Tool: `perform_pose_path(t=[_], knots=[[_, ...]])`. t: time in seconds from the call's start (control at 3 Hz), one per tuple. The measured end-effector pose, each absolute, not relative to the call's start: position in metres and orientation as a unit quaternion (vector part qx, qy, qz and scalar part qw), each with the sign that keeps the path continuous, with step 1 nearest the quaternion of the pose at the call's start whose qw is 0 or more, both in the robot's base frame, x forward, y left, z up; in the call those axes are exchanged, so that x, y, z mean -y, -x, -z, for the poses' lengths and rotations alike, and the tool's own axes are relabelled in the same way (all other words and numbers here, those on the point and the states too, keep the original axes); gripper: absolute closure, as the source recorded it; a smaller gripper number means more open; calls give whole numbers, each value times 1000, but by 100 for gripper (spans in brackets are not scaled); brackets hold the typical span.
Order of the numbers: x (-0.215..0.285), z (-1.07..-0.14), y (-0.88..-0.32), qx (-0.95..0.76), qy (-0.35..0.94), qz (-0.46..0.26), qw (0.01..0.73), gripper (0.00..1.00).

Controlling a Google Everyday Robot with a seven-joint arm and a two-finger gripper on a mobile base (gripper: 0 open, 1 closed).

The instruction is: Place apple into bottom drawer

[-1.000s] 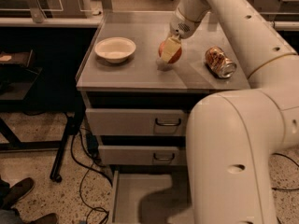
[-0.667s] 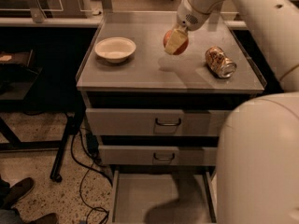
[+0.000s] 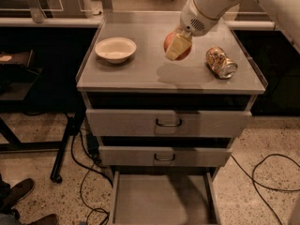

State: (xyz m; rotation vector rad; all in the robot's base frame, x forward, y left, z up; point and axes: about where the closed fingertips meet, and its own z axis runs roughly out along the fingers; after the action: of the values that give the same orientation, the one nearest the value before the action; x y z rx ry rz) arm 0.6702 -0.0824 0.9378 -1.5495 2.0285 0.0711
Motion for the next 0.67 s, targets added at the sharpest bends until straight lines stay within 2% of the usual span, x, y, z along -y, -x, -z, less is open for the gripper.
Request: perform_pose_path(t=[0.33, 0.67], knots=[[84, -940, -655, -758, 583, -27, 290, 100], [83, -936, -605, -765, 583, -51, 270, 100]])
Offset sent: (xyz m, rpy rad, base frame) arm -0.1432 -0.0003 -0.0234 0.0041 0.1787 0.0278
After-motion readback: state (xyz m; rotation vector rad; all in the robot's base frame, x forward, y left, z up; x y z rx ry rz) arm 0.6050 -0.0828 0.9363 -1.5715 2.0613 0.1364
